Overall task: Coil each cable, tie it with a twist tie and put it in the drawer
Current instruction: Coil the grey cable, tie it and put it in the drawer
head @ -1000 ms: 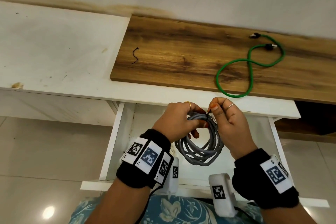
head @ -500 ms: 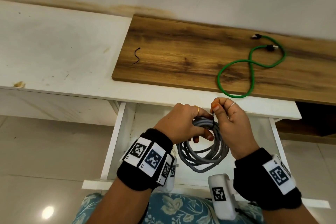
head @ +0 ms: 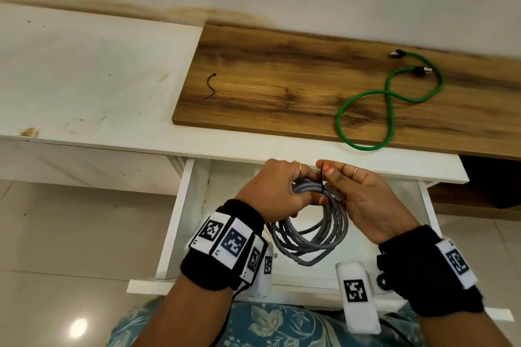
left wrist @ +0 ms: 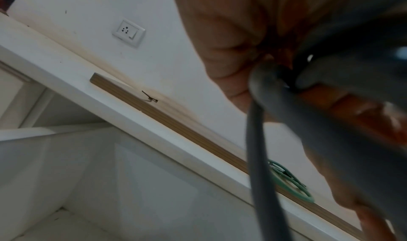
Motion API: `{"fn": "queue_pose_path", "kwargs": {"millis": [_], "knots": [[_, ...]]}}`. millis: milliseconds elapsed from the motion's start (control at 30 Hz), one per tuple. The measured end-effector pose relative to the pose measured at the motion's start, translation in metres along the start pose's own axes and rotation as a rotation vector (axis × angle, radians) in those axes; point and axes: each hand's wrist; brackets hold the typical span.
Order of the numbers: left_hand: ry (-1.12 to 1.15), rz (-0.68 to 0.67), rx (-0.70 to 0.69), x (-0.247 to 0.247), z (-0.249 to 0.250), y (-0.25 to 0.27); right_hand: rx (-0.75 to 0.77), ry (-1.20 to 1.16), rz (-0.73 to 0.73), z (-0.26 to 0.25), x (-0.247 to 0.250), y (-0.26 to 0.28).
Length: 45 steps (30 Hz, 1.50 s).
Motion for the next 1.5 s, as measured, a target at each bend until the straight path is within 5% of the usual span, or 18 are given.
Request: {"fn": "queue_pose_path", "kwargs": {"millis": [600, 1033, 1500], "knots": [[0.212, 0.013, 0.021, 0.007, -0.003, 0.001, 0.362, 0.475, 0.238, -0.004, -0.032, 0.012], [-0.162, -0.114, -0.007, 0.006, 0.008, 0.001, 0.259, 0.492, 0.248, 0.002, -0.019, 0.000], [-0.008, -0.089, 0.029, 0.008, 0.005, -0.002, 0.409, 0.476, 0.174, -0.014, -0.026, 0.016]]}}
Point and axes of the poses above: each hand's wrist, its own y-axis away from the middle knuckle, its own x-axis out of the back of the hand, z = x × y, and after that the axes turned 10 degrees about -z, right-handed
